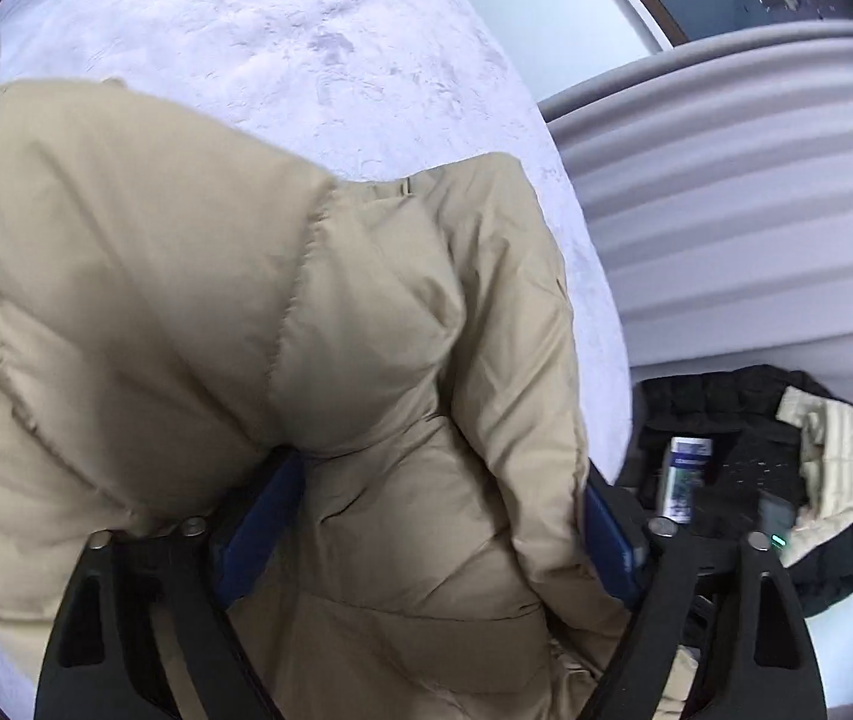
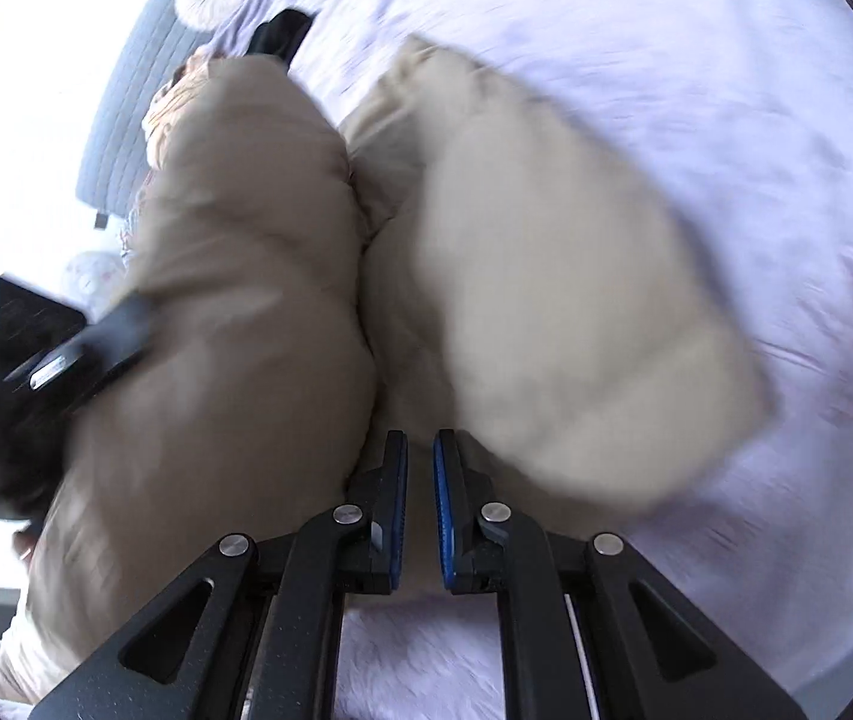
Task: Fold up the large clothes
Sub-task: 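Lift the held jacket off the bed with both tools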
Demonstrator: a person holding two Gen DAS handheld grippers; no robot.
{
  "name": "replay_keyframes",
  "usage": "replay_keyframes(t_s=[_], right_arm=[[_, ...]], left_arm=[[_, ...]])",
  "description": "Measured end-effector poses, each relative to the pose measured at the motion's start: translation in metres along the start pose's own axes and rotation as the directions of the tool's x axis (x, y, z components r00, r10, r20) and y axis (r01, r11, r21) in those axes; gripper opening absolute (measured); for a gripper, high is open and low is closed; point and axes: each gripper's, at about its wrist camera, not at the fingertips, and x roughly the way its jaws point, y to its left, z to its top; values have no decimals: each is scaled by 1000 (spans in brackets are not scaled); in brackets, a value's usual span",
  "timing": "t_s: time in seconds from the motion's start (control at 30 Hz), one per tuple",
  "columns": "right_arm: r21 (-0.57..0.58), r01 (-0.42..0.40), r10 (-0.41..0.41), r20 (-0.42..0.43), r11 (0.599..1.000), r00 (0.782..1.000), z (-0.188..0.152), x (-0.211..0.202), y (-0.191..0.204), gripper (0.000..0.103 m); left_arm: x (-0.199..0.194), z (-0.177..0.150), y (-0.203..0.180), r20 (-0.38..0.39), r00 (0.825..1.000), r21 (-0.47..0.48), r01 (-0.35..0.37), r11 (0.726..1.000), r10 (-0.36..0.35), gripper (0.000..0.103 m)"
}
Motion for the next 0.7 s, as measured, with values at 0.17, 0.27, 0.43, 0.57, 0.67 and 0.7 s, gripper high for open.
replay_keyframes(t_s=[0.17, 0.27, 0.43, 0.57, 0.67, 0.7], right_arm=[[-23, -47, 49, 77, 999, 996, -26, -42, 10, 85], [-106, -68, 75, 57, 992, 996, -32, -47, 34, 85], [-165, 9, 0, 50, 986, 999, -16, -10, 67, 81], [-325, 224, -186, 145, 919, 972, -12, 1, 101, 15], [-393, 308, -242, 211, 866, 947, -11, -6, 98, 13], [-393, 326, -257, 218, 860, 942, -11, -6, 93, 13]], left_arm=[[34, 12, -24, 15, 995, 68, -97, 993, 96, 90], [39, 4, -29, 24, 989, 100, -151, 983, 149, 90], [-14, -11, -35, 248, 935, 168, -300, 939, 254, 90], [-66, -7, -3, 390, 819, 72, -484, 872, 422, 90], [-79, 3, 49, 373, 749, -63, -568, 820, 547, 90], [-79, 7, 64, 357, 745, -96, -571, 816, 563, 90]])
